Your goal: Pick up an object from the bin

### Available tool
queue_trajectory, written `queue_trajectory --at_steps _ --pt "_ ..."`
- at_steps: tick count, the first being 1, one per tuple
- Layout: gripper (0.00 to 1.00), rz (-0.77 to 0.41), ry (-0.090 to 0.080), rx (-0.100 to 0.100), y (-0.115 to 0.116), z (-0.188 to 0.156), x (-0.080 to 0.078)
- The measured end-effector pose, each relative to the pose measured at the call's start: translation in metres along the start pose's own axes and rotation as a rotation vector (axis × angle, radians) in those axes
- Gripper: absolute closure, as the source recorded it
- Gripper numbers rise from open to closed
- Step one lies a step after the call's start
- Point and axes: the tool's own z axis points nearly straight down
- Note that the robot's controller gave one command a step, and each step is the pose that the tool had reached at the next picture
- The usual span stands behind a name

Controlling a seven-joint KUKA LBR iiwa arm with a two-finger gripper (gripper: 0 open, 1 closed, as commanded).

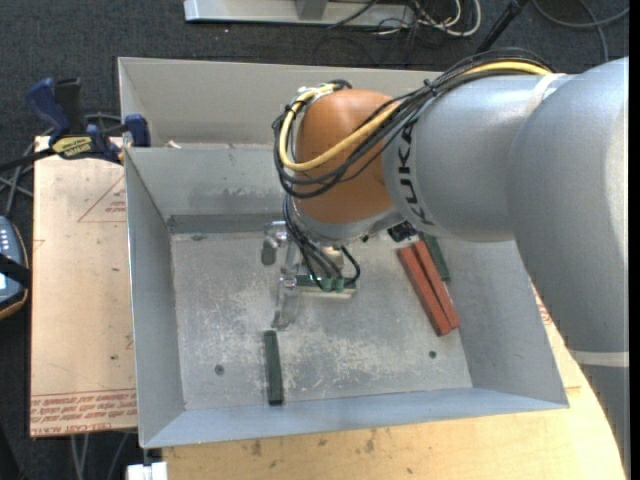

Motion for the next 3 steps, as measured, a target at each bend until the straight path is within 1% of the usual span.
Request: queue_trajectory --at_steps 1,2,3 --pt "0.0 0.003 -0.007 -0.001 -0.001 -0.005 -0.002" --pt "0.0 0.107 -0.017 -0.006 -0.031 0.032 -0.025" --pt "0.0 0.067 0.001 0.001 -0.06 0.05 -0.026"
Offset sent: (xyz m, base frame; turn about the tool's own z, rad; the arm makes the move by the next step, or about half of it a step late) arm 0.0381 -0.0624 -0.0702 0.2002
